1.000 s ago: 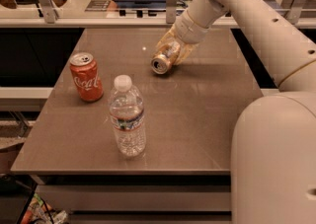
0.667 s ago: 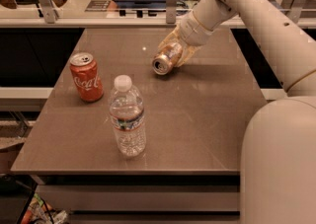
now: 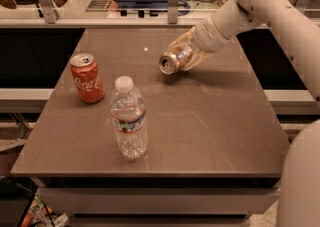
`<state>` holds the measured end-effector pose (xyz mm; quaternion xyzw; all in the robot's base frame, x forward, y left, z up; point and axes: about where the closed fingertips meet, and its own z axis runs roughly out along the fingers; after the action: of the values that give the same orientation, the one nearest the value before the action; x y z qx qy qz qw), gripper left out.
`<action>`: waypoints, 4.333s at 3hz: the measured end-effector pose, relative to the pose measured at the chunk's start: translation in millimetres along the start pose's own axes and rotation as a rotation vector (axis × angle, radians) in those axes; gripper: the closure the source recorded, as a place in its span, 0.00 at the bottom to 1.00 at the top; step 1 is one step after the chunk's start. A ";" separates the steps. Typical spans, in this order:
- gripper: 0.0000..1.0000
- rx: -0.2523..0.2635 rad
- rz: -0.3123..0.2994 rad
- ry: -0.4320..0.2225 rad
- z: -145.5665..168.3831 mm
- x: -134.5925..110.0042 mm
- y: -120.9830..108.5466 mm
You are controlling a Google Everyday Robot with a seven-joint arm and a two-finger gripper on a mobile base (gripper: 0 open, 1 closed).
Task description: Place orange can upright
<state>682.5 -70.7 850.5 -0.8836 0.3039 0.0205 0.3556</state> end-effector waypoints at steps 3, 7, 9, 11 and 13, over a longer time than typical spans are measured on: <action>1.00 0.281 0.184 0.054 -36.6 12.3 22.8; 1.00 0.537 0.215 -0.117 -71.8 22.7 36.9; 1.00 0.576 0.302 -0.193 -106.2 23.1 45.3; 1.00 0.548 0.407 -0.356 -124.2 29.1 43.2; 1.00 0.509 0.453 -0.433 -132.2 26.7 35.9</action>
Offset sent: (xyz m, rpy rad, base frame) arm -0.0142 -0.0531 0.0147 0.2586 -0.0509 -0.2993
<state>660.7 -189.6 920.3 -0.6530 0.4046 0.2080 0.6054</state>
